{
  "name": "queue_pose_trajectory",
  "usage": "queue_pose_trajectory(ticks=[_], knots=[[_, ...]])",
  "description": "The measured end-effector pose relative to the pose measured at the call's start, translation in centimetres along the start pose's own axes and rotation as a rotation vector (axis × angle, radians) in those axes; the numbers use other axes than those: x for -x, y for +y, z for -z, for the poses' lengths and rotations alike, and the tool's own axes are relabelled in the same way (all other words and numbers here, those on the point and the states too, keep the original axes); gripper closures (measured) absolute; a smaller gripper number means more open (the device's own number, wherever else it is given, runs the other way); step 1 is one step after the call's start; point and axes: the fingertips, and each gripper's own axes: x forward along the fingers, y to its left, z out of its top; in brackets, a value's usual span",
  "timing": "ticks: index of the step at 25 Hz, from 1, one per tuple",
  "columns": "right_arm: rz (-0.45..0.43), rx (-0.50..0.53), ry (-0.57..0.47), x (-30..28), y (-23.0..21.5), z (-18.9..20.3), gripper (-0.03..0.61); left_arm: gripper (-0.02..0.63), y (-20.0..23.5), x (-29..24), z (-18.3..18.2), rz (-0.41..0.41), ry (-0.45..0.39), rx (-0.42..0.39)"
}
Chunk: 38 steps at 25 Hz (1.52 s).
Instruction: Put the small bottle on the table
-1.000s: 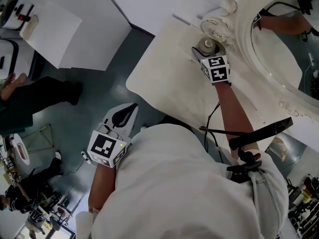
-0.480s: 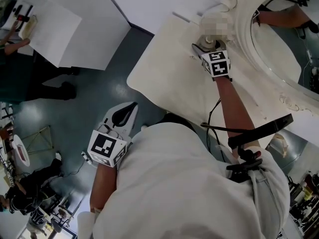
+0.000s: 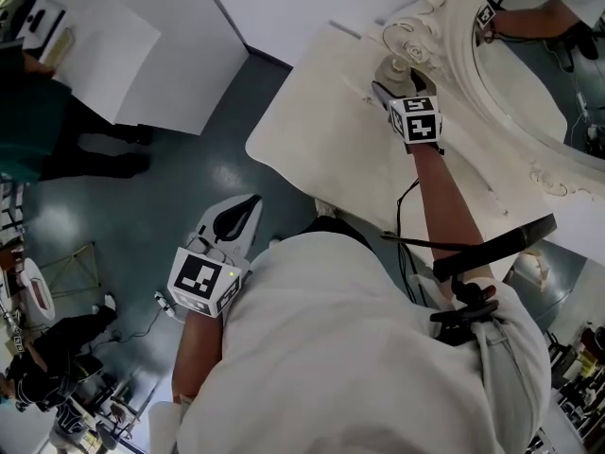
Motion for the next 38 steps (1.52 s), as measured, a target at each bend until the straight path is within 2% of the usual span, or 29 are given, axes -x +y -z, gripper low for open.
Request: queue_pose_trajectory(ticks=[7,10,18,23,31,38], knots=[[0.076,-0.045,0.010,3.7,1.1,1.0,0.179,0.611,-0.7,3.4,1.5,0.025,-0.021,-0.024],[0.093,-0.048,0.018,5.6,2.3,1.6,0.217,0.611,-1.1,4.9,2.4,0.037,-0.031,-0.029],[0.142,-0.030,0.031,11.1,8.0,3.6,0.439,0.611,-1.9,9.5,5.2,0.069,-0.055,-0.045],[0.121,-0.034,0.042,14.9,13.5,5.7,0.578,0.611,-2.5,12.6,7.6,0.090,-0.064,-0.050],[0.003,-0.034,0.064,21.0,24.4,8.0,0.578,0.611,-3.9,17.4,11.7,0.135,-0.071,-0.060],[-0.075,-0.019,0.045,26.1,32.3,8.1,0.578,0.611,-5.2,20.7,14.6,0.170,-0.077,-0.071]])
